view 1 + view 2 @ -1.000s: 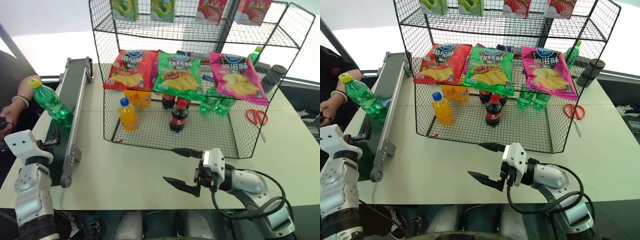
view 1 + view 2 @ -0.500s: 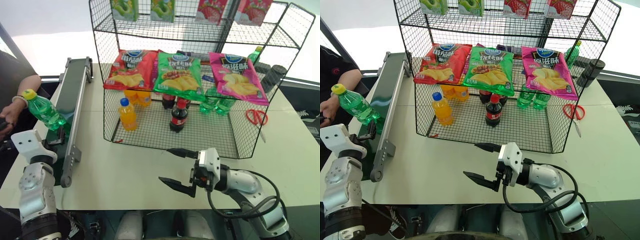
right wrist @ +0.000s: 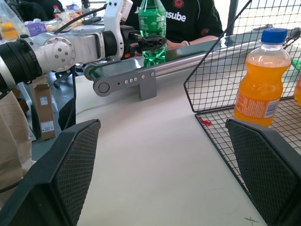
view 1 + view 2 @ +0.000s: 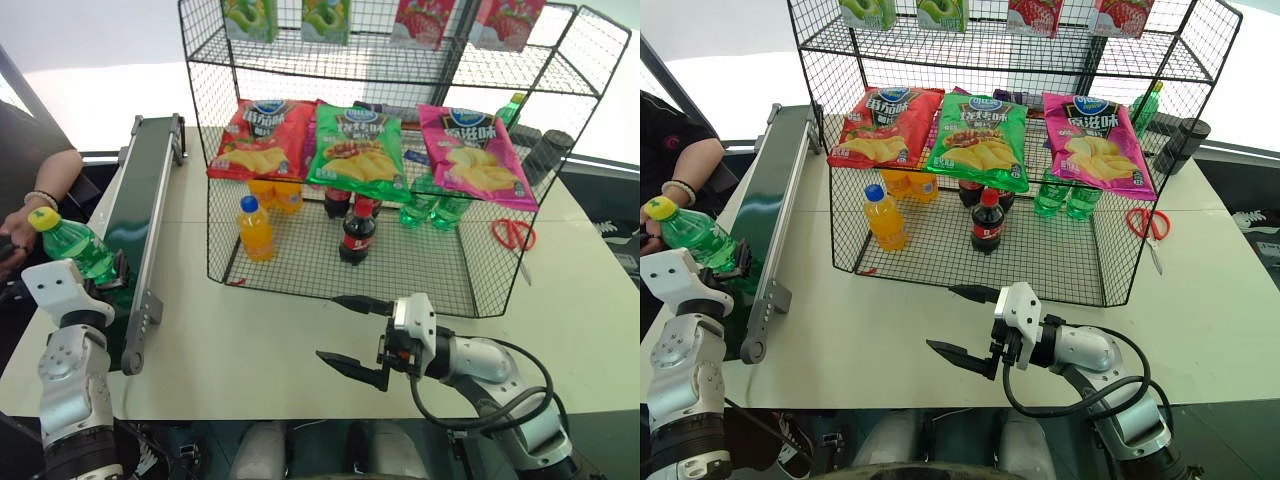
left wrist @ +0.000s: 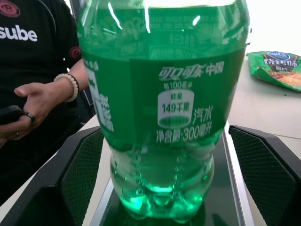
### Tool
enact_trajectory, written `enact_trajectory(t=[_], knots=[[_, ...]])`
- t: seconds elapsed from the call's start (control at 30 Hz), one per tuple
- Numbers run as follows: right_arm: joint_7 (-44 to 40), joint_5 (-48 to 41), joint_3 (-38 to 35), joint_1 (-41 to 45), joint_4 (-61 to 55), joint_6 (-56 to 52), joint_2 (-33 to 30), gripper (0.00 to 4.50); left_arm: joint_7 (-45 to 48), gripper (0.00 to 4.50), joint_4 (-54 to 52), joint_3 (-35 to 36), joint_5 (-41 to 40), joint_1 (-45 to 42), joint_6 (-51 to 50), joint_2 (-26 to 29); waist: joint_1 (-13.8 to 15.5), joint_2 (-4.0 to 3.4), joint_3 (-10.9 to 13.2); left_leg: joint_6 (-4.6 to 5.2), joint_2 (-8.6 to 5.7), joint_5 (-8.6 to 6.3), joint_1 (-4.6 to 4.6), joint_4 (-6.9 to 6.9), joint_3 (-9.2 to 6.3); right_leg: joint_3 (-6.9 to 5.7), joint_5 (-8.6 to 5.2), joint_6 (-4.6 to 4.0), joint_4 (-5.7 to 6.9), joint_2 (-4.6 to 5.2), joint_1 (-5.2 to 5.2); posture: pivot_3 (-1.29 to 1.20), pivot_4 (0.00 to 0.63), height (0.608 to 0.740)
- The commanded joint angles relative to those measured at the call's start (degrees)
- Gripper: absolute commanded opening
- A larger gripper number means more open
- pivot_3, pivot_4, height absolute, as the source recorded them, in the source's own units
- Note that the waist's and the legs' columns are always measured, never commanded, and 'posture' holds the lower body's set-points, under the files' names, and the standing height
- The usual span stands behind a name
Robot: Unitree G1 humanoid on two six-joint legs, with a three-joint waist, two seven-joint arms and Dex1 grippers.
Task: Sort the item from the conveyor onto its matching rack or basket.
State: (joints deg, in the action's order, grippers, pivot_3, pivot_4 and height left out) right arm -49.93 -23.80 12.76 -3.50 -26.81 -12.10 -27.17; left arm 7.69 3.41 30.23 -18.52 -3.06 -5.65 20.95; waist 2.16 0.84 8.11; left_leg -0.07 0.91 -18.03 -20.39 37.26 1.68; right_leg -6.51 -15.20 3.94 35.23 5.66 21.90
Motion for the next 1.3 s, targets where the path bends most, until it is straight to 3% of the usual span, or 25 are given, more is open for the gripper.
enact_trajectory(t=[0.03,0.1,0.13,0.4,0.57,0.7,0.8,1.03,1.3], knots=[[-0.37,-0.68,0.08,0.60,-0.94,0.74,0.36,4.50,-0.10,3.75,-1.60,0.72,-0.61,-0.63,1.73,0.05,0.02,0.00,0.00,0.00,0.00,0.00,0.00,0.00,0.00,0.00,0.00,0.00,0.00,0.00,0.00,0.00,0.150,0.730],[-0.32,-0.69,0.08,0.52,-1.06,0.70,0.34,4.50,-0.17,2.86,-1.90,0.72,-0.65,-0.47,1.56,0.14,0.06,0.02,-0.01,0.00,0.00,0.00,-0.01,0.00,0.00,-0.01,0.00,0.00,0.00,0.01,0.00,0.00,0.150,0.730],[-0.29,-0.69,0.09,0.48,-1.12,0.67,0.34,4.50,-0.18,2.72,-2.03,0.73,-0.68,-0.41,1.48,0.16,0.06,0.03,-0.01,0.00,0.00,0.00,-0.01,0.00,-0.01,-0.01,0.00,0.00,0.00,0.01,0.00,0.00,0.150,0.730],[1.87,-0.59,-2.11,0.51,-1.82,0.59,0.23,4.50,8.65,2.71,-12.27,-0.66,-6.39,0.78,0.32,3.31,0.02,0.24,0.00,-0.06,0.00,0.00,-0.07,0.00,-0.03,-0.02,0.00,0.00,-0.01,0.01,0.04,0.00,0.150,0.730],[2.17,-4.33,-7.13,2.10,-1.25,-1.77,-1.28,4.50,20.71,2.71,-24.61,-8.64,-12.81,3.60,-7.93,9.10,0.02,0.17,0.03,-0.25,0.00,0.00,-0.08,0.02,-0.05,-0.02,0.00,-0.01,-0.03,0.07,0.02,0.00,0.150,0.730],[2.33,-6.44,-9.08,3.85,-1.79,-4.26,-2.17,4.50,28.90,2.71,-29.12,-16.39,-13.45,6.35,-10.59,12.67,-0.25,-0.14,0.11,-0.31,-0.01,-0.03,-0.02,0.01,-0.03,0.00,-0.01,-0.02,-0.07,0.09,-0.02,0.00,0.150,0.730],[4.21,-7.43,-9.21,5.42,-3.04,-6.95,-1.55,4.50,32.44,2.71,-28.66,-22.49,-14.02,3.42,-12.12,11.70,-0.45,-0.17,0.14,-0.30,0.05,-0.03,-0.05,-0.03,-0.03,0.01,-0.02,-0.04,-0.03,-0.05,0.06,0.00,0.150,0.730],[7.93,-8.05,-7.19,8.08,-6.32,-11.55,0.02,4.50,42.27,2.71,-18.80,-38.36,-6.70,-6.62,-6.74,6.22,0.05,-0.23,0.14,-0.29,-0.05,-0.02,-0.10,0.03,-0.02,0.00,-0.01,-0.03,-0.01,-0.13,0.07,0.00,0.150,0.730],[11.15,-7.11,-6.57,6.45,-7.73,-12.30,1.66,4.50,48.05,2.71,-12.87,-44.29,-4.01,-13.85,-3.51,0.98,-0.12,-0.23,0.15,-0.26,-0.04,-0.03,-0.11,0.02,-0.02,0.00,-0.01,-0.01,-0.01,-0.18,0.09,0.00,0.150,0.730]])
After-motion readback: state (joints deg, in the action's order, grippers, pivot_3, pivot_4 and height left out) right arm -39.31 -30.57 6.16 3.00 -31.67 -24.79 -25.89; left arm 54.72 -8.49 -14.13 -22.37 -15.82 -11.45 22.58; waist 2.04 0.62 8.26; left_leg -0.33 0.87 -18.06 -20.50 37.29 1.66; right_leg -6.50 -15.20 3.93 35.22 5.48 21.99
